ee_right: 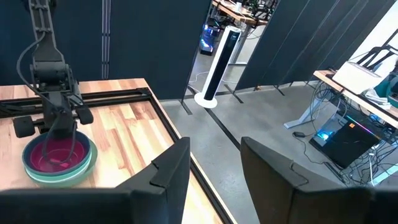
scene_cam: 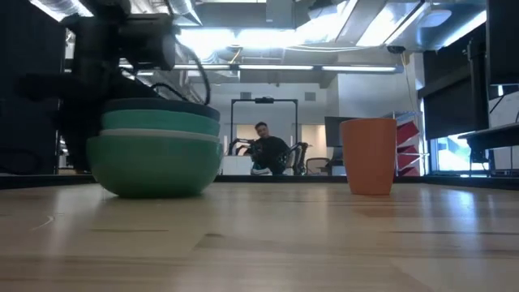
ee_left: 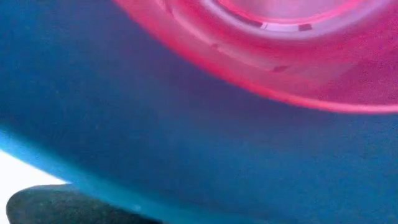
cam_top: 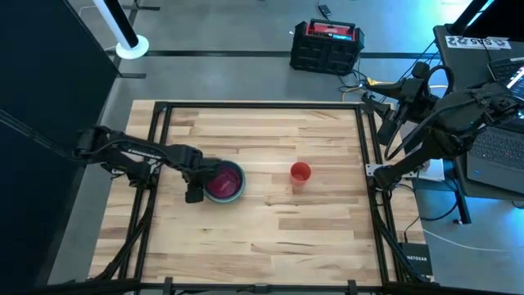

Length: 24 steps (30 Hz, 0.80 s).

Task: Nest bowls inside each other
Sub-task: Move the stacked bowls to the center of the table

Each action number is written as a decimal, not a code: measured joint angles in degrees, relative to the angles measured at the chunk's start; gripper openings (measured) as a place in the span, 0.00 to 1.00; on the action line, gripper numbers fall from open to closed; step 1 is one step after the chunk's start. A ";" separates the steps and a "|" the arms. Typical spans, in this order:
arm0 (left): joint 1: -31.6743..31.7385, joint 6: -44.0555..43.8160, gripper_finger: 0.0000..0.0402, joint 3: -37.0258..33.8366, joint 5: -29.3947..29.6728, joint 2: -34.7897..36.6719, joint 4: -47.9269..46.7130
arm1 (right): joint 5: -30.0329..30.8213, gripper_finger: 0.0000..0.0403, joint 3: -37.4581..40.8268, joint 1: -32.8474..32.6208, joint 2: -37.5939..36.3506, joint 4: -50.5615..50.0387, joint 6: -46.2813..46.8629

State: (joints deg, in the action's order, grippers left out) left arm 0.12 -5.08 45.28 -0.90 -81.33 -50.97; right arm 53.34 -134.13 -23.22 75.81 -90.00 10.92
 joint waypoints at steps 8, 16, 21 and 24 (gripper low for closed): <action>0.45 4.00 0.21 5.47 -0.01 -6.74 1.04 | 0.00 0.33 0.00 0.00 0.00 -0.02 -0.02; 0.46 7.18 0.21 12.83 -0.01 -13.69 2.92 | -0.04 0.33 0.00 0.00 0.00 -0.02 -0.02; 1.53 7.50 0.21 15.00 0.00 -15.02 2.85 | -0.19 0.33 0.00 0.00 0.00 -0.02 -0.03; 2.30 7.69 0.21 15.93 0.01 -15.42 2.87 | -0.29 0.33 0.00 0.00 0.00 -0.02 -0.04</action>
State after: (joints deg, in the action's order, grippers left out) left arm 2.42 2.61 61.20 -0.89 -96.75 -48.11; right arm 53.06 -134.13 -23.22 75.81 -90.02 10.88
